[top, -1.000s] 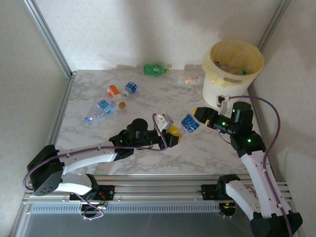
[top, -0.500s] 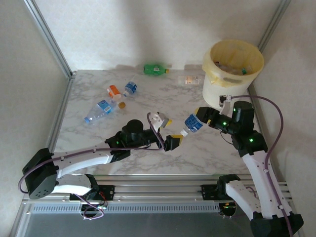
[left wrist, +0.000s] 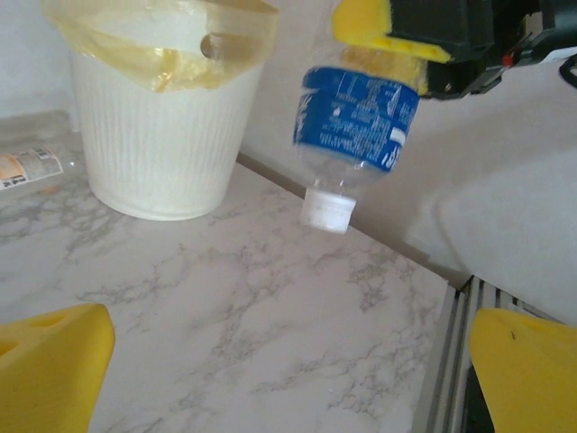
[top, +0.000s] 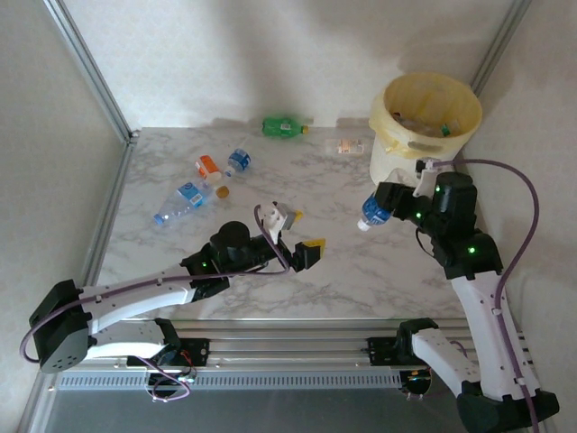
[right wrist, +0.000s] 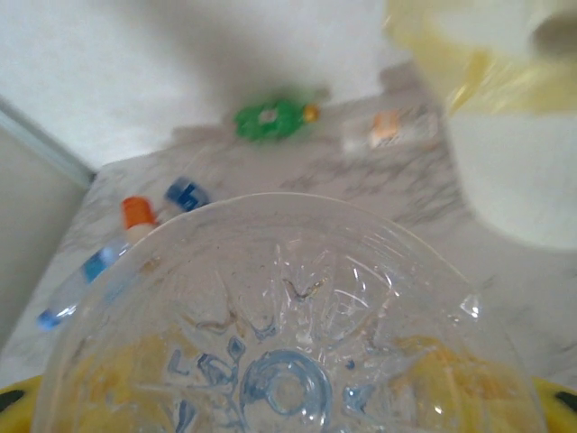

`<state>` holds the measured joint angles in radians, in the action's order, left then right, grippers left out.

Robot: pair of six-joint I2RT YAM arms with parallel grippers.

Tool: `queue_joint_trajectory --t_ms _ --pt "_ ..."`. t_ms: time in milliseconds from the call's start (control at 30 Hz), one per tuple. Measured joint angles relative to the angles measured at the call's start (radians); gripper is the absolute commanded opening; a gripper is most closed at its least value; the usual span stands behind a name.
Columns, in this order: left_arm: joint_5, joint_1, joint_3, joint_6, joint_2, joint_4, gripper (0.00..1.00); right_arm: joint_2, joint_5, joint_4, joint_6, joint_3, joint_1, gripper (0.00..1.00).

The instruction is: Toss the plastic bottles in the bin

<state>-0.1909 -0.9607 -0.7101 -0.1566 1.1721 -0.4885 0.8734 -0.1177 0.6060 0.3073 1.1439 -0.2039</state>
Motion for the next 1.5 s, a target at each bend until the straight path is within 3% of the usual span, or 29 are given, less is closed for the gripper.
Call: queue_joint_trajectory --t_ms 167,400,667,967,1100,1167,1267,1333,1400,1500 --pt "0.034 0.005 0.023 0.000 -0.009 0.000 1.00 -0.003 0.257 -0.136 -0.140 0.013 0.000 0.39" --pt "0.061 0.016 0.058 -0.004 -0.014 -0.002 1.00 -0.024 0.481 -0.581 -0.330 -0.106 0.000 0.33" --pt "0.076 0.047 0.099 -0.027 -0.037 -0.017 1.00 0.085 0.529 -1.011 -0.457 -0.130 0.000 0.32" --pt "0.084 0.080 0.152 -0.055 -0.065 -0.028 1.00 0.225 0.529 -1.202 -0.491 0.001 0.000 0.29" --pt "0.084 0.098 0.162 -0.065 -0.092 -0.029 1.00 0.367 0.548 -1.042 -0.458 0.218 0.025 0.29" --pt "0.083 0.113 0.169 -0.082 -0.108 -0.029 1.00 0.531 0.555 -0.792 -0.388 0.517 0.073 0.53" --pt "0.076 0.156 0.190 -0.118 -0.136 -0.035 1.00 0.802 0.533 -0.441 -0.299 0.970 0.135 0.80" --pt "0.075 0.189 0.207 -0.144 -0.151 -0.035 1.00 0.912 0.517 -0.262 -0.259 1.117 0.151 0.83" --pt "0.074 0.217 0.212 -0.170 -0.152 -0.031 1.00 0.970 0.505 -0.135 -0.230 1.150 0.154 0.85" --pt "0.076 0.246 0.212 -0.208 -0.151 -0.014 1.00 0.980 0.469 -0.029 -0.199 1.050 0.151 0.89"
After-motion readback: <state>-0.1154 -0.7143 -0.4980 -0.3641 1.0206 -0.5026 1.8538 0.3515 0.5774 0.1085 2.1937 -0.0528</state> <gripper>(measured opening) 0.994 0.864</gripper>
